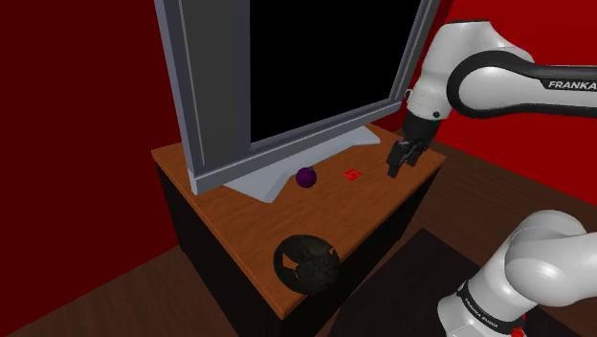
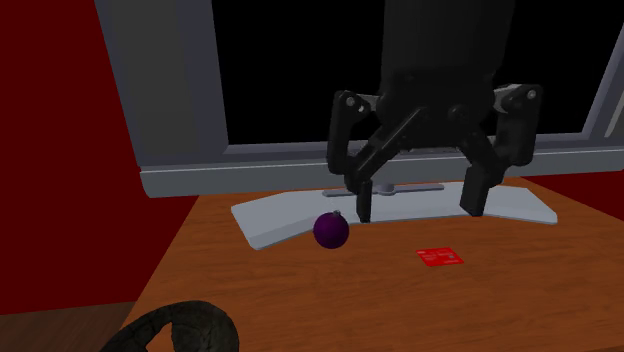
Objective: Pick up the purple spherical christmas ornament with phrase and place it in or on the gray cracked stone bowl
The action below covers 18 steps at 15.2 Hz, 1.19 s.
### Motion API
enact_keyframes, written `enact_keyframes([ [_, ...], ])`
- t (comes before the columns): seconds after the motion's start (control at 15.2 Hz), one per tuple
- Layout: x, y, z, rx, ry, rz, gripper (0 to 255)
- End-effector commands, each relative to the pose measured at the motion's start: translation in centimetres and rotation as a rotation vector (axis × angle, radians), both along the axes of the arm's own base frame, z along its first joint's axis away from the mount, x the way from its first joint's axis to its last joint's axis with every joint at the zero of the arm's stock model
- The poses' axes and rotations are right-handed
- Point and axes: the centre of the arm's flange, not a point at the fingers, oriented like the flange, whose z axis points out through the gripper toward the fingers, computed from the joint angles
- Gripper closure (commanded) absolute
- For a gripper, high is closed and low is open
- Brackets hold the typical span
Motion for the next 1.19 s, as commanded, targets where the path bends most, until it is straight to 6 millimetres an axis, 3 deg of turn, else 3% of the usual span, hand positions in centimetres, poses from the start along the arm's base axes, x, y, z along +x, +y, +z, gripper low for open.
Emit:
enact_keyframes([
  [0.0, 0.9, 1.5, -2.0, -0.020, -0.032, -0.050, 0],
  [0.59, 7.9, 7.5, -9.3, -0.112, -0.158, -0.261, 0],
  [1.12, 15.7, 11.0, -15.3, -0.194, -0.270, -0.448, 0],
])
